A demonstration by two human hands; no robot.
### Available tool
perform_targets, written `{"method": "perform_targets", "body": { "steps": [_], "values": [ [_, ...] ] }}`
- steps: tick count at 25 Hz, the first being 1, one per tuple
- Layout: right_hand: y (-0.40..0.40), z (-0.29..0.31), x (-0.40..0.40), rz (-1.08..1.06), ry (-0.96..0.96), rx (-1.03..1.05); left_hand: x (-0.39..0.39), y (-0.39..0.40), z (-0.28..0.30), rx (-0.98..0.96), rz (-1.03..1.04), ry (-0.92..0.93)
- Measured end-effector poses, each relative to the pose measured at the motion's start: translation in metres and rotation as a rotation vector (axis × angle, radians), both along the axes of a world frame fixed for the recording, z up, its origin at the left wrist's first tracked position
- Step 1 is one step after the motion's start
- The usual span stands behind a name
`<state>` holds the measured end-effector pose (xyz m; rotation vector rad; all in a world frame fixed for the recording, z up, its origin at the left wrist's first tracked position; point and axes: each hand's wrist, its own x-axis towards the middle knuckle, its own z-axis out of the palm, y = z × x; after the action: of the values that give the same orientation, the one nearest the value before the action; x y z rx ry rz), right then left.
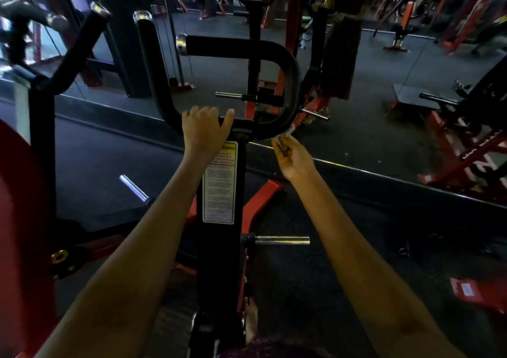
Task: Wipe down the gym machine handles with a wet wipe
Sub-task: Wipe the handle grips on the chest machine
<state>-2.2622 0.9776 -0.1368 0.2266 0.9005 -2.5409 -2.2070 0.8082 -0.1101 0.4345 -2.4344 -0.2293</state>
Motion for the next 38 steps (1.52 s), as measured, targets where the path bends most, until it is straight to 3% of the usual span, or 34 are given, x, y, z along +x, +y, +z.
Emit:
{"method": "perform_targets", "body": {
  "steps": [5, 10, 13, 19, 25, 28, 34, 38],
  "values": [
    [-0.004, 0.001, 0.011, 0.096, -0.062, -0.010, 0.000, 0.001, 0.000, 0.003, 0.007, 0.013],
    [0.017, 0.022, -0.019, -0.005, 0.033, 0.108, 0.000, 0.001, 0.002, 0.007, 0.006, 0.000],
    [0.025, 0.052, -0.040, -0.107, 0.232, 0.299, 0.000, 0.001, 0.001, 0.010, 0.007, 0.003],
    [0.021, 0.092, -0.063, -0.315, 0.848, 0.777, -0.001, 0.002, 0.001, 0.020, 0.010, -0.009],
    [0.034, 0.018, -0.029, -0.460, 0.895, 0.896, -0.003, 0.002, -0.001, 0.020, 0.017, 0.026],
    [0.019, -0.013, 0.001, -0.617, 1.223, 0.979, -0.003, 0.002, -0.001, 0.021, 0.022, 0.039],
    [0.017, 0.028, -0.021, -0.825, 1.317, 1.164, -0.002, 0.000, 0.003, 0.028, 0.002, -0.036],
    [0.013, 0.080, -0.055, -0.681, 1.469, 1.327, -0.002, 0.000, 0.001, 0.018, 0.012, -0.022]
  ]
}}
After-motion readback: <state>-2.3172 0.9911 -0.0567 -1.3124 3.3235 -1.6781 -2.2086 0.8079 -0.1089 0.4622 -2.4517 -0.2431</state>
